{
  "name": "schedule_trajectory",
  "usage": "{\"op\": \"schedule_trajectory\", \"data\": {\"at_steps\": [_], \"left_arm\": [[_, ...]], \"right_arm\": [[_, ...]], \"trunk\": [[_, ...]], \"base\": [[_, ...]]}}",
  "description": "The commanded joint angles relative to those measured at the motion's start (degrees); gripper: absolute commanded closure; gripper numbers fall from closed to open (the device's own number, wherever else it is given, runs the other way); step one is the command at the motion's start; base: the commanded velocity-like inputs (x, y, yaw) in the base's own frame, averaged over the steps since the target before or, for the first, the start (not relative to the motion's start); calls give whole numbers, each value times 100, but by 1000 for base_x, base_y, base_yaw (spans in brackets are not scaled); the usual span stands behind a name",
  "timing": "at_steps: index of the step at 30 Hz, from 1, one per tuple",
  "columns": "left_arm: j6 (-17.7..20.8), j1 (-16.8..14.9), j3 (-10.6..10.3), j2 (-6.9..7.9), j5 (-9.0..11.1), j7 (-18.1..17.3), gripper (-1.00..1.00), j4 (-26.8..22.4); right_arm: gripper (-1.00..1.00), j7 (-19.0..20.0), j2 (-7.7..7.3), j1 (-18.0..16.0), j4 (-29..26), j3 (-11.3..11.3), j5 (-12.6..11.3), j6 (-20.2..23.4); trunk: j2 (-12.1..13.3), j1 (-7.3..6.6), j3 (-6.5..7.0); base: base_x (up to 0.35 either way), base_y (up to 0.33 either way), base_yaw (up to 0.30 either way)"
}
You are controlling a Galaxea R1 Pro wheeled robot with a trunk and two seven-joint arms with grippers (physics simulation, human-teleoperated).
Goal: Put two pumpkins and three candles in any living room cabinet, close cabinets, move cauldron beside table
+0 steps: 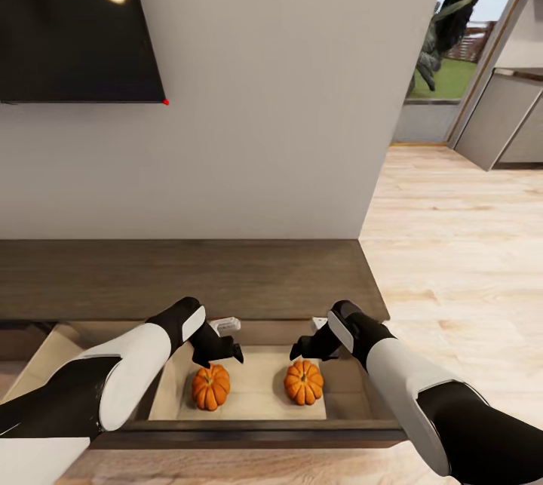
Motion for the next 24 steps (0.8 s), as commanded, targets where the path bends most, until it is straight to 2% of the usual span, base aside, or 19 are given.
{"op": "schedule_trajectory", "data": {"at_steps": [1, 18, 24], "left_arm": [[32, -1, 37, 0, 4, 18, -100, -8], [9, -1, 37, -4, 13, 25, -100, -8], [9, -1, 45, 38, 5, 22, -100, -8]], "right_arm": [[-100, -4, -5, -3, -5, 48, -42, 18], [-100, -4, 26, -3, -20, 48, -42, 18], [-100, -11, 22, -3, -22, 43, -42, 18]], "trunk": [[40, -23, 14], [722, -397, 319], [962, -528, 427]], "base": [[0, 0, 0], [0, 0, 0], [0, 0, 0]]}}
